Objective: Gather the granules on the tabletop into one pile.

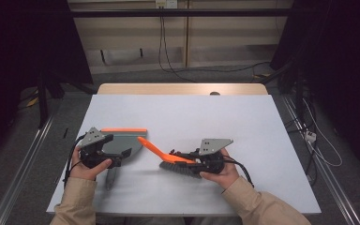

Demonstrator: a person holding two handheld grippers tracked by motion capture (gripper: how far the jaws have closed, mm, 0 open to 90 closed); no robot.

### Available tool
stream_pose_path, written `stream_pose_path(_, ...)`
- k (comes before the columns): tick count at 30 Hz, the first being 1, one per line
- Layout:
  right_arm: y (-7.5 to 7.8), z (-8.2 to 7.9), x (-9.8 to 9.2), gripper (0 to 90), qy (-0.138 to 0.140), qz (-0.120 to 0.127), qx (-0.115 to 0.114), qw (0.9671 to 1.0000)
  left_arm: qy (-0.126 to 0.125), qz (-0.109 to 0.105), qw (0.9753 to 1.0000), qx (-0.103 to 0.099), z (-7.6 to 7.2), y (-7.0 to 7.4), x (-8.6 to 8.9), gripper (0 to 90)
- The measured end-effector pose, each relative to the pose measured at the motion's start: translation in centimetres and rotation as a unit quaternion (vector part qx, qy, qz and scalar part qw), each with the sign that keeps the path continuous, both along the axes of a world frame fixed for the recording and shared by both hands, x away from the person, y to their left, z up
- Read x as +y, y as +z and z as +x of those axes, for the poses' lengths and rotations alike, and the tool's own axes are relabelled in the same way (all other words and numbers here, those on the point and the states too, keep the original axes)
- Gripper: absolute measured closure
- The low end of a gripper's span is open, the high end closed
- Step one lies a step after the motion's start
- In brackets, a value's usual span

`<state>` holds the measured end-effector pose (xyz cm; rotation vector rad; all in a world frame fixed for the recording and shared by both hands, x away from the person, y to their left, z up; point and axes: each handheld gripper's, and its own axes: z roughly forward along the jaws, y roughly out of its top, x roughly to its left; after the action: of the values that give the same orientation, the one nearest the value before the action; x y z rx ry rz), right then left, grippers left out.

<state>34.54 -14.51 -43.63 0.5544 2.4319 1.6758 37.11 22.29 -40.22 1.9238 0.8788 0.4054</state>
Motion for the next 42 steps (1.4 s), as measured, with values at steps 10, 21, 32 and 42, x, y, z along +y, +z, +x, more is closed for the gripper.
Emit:
stream_pose_path(10, -0.1, 2.3, -0.8, 71.7, -0.011, 0.017, -0.006, 0.9998, -0.002, 0.002, 1.0, 0.002, 0.1, -0.2, -0.1, 6.9)
stream_pose_path(21, 1.6, 1.9, -2.2, 71.7, -0.091, 0.039, -0.008, 0.9951, -0.003, -0.001, 1.0, 0.0, 0.0, 0.0, 0.0, 6.9)
stream_pose_path(32, 1.4, 0.5, -5.0, 71.7, -0.199, 0.013, -0.021, 0.9796, -0.01, -0.002, 0.9999, -0.003, -0.3, 0.1, -0.2, 6.9)
stream_pose_path(42, 0.2, 0.0, -5.8, 71.4, -0.233, -0.031, -0.006, 0.9721, -0.012, -0.001, 0.9999, 0.0, -0.3, 0.0, -0.5, 6.9)
